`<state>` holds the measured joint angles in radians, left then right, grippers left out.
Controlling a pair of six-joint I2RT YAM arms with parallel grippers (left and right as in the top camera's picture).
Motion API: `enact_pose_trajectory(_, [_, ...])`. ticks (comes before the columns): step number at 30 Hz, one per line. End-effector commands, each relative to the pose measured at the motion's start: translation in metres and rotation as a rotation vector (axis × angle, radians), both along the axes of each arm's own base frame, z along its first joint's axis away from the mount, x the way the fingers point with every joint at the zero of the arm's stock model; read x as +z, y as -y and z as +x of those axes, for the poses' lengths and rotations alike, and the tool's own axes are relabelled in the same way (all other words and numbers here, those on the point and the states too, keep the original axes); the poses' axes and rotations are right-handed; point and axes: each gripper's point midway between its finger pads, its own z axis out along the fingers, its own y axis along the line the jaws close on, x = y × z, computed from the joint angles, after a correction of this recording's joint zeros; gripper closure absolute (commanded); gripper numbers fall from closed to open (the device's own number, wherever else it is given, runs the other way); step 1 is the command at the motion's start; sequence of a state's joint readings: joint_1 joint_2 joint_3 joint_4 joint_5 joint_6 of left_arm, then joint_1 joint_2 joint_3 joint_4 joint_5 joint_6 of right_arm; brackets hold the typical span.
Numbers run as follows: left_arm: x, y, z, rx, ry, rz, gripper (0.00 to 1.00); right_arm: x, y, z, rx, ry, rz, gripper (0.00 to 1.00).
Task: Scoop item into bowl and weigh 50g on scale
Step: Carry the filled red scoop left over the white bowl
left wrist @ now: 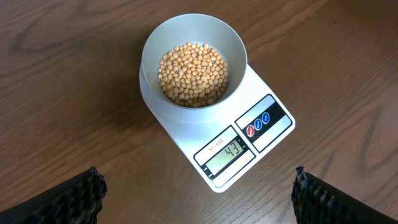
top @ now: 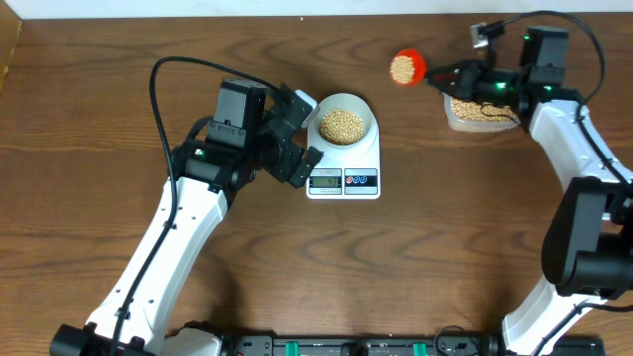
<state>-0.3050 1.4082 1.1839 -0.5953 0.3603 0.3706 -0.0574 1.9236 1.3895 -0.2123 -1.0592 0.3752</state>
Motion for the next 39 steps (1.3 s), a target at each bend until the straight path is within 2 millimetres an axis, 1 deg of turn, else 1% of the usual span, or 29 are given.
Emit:
enact_pose_trajectory(1, [-0.004,-0.001,0.001,0.003,-0.008,0.009,0.02,-0.004,-0.011,-0.006,0.032,-0.027,0.025,0.99])
enact_pose_trajectory(9, [-0.004,-0.001,0.000,0.003,-0.009,0.010,0.02,-0.004,-0.039,-0.014,0.090,-0.032,0.025,0.99])
enact_pose_trajectory(17, [-0.004,-0.001,0.000,0.003,-0.008,0.009,0.02,-0.005,-0.074,-0.027,0.164,-0.024,0.015,0.99])
enact_pose_trajectory(21, [-0.004,-0.001,0.000,0.003,-0.009,0.010,0.02,-0.006,-0.085,-0.031,0.184,-0.022,0.007,0.99])
enact_pose_trajectory(26, [-0.004,-0.001,0.000,0.003,-0.008,0.009,0.02,-0.007,-0.095,-0.036,0.207,-0.021,0.001,0.99])
enact_pose_trajectory(28, [-0.004,-0.001,0.001,0.003,-0.008,0.009,0.02,-0.011,-0.100,-0.039,0.216,-0.019,-0.018,0.99])
enact_pose_trajectory(32, [-0.004,-0.001,0.000,0.003,-0.008,0.009,0.02,-0.023,-0.101,-0.042,0.203,-0.040,-0.077,0.99])
enact_pose_trajectory(39, [-0.004,-0.001,0.000,0.003,-0.009,0.010,0.02,-0.028,-0.109,-0.047,0.218,-0.030,-0.108,0.99])
